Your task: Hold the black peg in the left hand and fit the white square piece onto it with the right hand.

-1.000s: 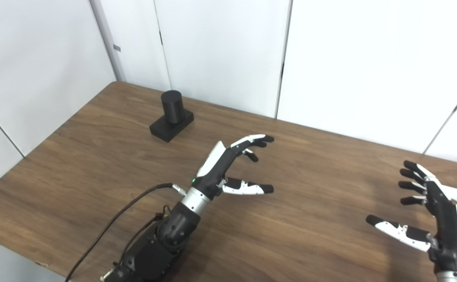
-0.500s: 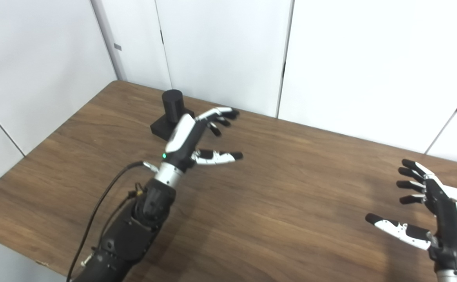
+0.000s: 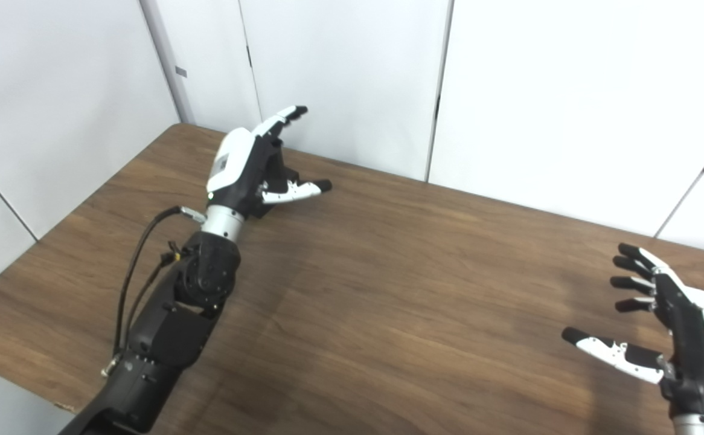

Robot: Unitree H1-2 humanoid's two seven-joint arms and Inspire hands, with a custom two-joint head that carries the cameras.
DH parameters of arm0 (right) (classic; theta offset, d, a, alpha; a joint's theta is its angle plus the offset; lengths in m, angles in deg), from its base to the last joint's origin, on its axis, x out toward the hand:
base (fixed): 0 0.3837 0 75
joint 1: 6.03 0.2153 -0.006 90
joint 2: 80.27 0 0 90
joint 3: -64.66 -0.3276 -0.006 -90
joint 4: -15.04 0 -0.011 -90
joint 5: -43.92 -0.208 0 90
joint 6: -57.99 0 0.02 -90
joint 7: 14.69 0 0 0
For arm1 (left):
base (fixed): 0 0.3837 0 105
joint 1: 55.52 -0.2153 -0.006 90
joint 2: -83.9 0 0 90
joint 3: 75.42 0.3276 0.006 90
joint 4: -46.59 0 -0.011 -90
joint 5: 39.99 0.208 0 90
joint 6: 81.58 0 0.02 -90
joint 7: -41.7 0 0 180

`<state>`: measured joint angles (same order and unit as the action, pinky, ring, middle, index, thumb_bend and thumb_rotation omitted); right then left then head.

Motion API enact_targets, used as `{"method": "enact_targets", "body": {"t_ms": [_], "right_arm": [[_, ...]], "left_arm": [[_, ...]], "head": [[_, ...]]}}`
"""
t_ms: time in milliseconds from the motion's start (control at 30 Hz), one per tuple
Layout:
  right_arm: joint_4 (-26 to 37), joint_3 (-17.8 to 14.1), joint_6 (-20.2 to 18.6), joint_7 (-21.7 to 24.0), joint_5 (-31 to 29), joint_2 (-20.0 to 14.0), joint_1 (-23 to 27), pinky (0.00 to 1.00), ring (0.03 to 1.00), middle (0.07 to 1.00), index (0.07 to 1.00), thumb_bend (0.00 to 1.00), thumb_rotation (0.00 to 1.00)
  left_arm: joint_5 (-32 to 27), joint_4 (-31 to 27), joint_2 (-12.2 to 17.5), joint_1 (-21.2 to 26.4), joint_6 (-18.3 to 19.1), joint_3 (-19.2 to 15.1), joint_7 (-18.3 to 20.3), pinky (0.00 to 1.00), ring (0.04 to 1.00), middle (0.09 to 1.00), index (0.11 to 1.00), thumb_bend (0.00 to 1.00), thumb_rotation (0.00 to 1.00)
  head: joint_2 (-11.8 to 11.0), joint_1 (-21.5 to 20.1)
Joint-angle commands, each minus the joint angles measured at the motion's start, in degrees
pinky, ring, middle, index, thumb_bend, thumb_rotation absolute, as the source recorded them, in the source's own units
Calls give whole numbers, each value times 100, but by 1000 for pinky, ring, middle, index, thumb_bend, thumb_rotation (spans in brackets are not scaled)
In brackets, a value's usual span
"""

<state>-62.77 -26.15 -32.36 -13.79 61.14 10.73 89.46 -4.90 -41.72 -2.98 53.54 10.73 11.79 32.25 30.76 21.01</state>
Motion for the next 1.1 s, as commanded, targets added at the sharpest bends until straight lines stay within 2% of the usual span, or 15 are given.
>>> {"method": "enact_targets", "body": {"t_ms": [0,167,367,533,600,800,1067], "right_arm": [[198,-30,11,13,-16,-28,150,554,708,792,819,714,0],[206,-13,50,-9,26,-35,144,561,708,787,820,720,0],[220,-7,55,-9,18,-38,152,558,706,787,814,728,0],[264,-14,4,9,1,-44,132,554,707,788,812,731,0],[281,-12,-10,19,0,-53,127,556,709,789,812,736,0],[309,-12,-28,24,11,-73,118,559,708,791,816,722,0],[311,-24,-56,31,-48,-58,121,556,713,793,817,720,0]], "left_arm": [[164,3,243,360,7,-65,-213,850,962,939,926,863,316],[203,298,524,522,34,-98,-256,876,992,981,952,897,352],[479,615,747,642,258,-109,-531,854,970,967,938,935,310],[615,584,834,632,759,-93,-396,752,935,951,930,937,319],[726,554,852,603,969,-48,-371,739,928,945,922,934,327],[998,488,815,589,1646,79,-304,842,953,954,897,969,393],[1176,592,838,630,2221,310,-179,836,980,980,847,1000,503]], "head": [[7,10],[1,2],[1,2],[-17,7],[-12,3],[-8,10],[-1,2]]}}
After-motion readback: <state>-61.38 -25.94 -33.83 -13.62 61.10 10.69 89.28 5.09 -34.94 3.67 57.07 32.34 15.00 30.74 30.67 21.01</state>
